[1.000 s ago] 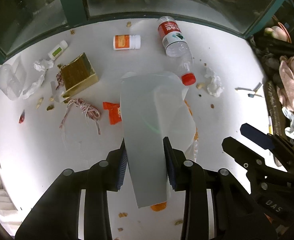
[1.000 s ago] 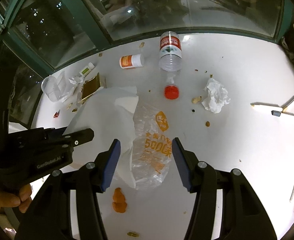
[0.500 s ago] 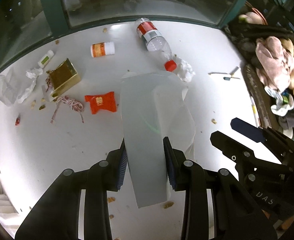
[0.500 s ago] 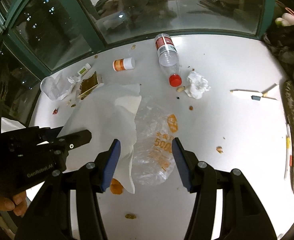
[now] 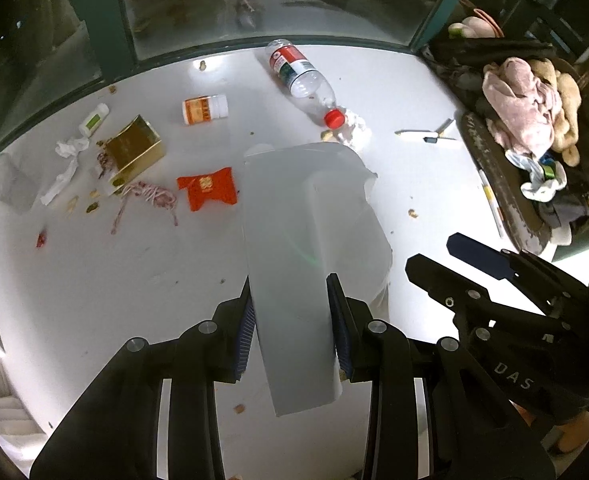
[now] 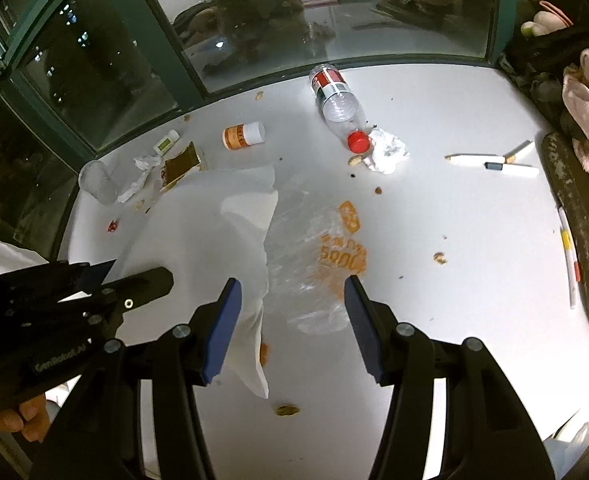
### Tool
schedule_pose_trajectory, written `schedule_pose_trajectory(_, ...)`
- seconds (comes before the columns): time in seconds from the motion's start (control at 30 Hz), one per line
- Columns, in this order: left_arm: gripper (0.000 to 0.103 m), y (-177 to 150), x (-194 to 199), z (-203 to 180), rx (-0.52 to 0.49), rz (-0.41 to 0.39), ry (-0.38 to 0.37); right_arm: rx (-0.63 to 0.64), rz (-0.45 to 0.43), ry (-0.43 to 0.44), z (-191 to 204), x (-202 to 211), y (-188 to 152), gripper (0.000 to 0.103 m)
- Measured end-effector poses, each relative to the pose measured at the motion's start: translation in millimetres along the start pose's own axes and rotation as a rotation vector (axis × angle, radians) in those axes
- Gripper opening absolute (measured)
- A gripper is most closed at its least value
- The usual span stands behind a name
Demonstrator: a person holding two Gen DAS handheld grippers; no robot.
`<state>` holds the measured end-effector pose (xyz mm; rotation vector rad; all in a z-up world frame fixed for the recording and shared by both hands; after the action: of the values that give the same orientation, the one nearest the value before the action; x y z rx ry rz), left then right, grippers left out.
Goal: Collect trash
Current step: 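Lift the white paper wrapper off the table with the left gripper, then carry the white paper wrapper in the left gripper over the trash bin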
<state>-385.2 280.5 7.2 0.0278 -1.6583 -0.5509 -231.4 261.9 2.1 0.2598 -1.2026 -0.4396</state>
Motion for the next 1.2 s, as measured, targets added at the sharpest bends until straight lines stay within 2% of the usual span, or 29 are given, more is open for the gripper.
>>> schedule_pose_trajectory(0.3, 0.032, -26, 13, 34, -0.07, -0.009, -0.002, -0.015, -0.004, -0.013, 50, -6, -26, 0.052)
schedule_pose_trajectory(0.63, 0.032, -30, 28, 46, -0.075, -0.043, 0.02, -0.02, -0.044, 0.016, 67, 3, -29, 0.052)
schedule_pose_trajectory(0.93, 0.032, -38, 37, -11, -0.141, -0.058, 0.002, -0.092, -0.09, -0.003, 28, 36, -52, 0.052)
schedule_pose_trajectory(1.2, 0.032, -56, 41, -96, -0.224, -0.046, -0.055, -0.174, -0.115, -0.056, -29, 84, -86, 0.052)
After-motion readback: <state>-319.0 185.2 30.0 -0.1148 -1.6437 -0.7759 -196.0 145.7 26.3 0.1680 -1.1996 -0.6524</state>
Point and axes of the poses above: each gripper's, at about its wrist camera, not at the fingertips, and x roughly against the way its jaws point, z to its left, y to its top, the point moved 3 cm from there along -x, roughly the way its jaws point, and after that the axes turned 8 degrees about y, right-handed, at the moved point
